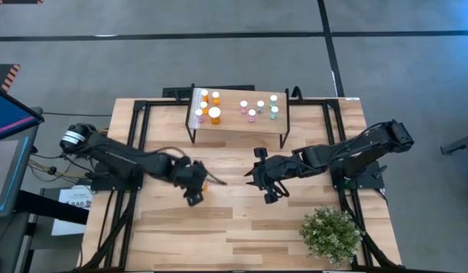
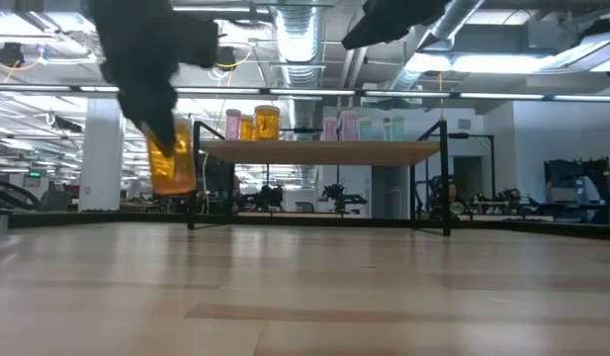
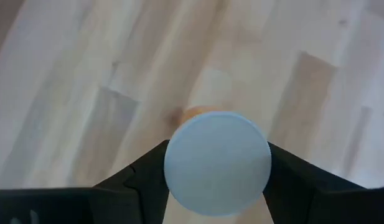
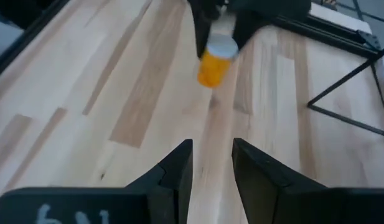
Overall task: Pick and place medicine bottles onto shelf by color
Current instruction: Put the large orange pill bottle on the shelf
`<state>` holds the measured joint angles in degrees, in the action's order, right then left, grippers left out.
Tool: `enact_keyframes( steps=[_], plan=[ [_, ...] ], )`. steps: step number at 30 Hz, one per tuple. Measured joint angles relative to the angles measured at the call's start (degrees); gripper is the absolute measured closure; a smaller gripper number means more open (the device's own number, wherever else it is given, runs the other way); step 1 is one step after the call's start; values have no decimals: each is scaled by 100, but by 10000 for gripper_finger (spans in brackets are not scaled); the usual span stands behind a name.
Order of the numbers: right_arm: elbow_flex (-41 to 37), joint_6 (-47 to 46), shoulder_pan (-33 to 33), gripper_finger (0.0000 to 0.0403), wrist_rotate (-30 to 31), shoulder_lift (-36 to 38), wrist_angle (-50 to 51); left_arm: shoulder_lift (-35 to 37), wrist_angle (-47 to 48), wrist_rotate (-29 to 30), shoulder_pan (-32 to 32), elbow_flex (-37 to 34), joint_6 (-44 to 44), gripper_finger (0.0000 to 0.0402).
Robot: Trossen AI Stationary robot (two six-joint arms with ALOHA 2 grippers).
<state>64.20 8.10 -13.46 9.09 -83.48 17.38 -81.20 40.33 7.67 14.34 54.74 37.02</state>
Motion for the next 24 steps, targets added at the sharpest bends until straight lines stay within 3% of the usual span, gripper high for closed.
enact_keyframes(
  steps=[8,17,24],
  plan=[
    [-919,-497,53,269,-21,519,-762,-728,-596,-692,-798,-10,-1011,209],
    [-1600,-888,51,269,-20,917,-1383,-1084,-1306,-846,-891,-9,-1390,199],
    [-1610,-962,51,269,-20,675,-1768,-1083,-1504,-852,-891,-4,-1388,181]
  ],
)
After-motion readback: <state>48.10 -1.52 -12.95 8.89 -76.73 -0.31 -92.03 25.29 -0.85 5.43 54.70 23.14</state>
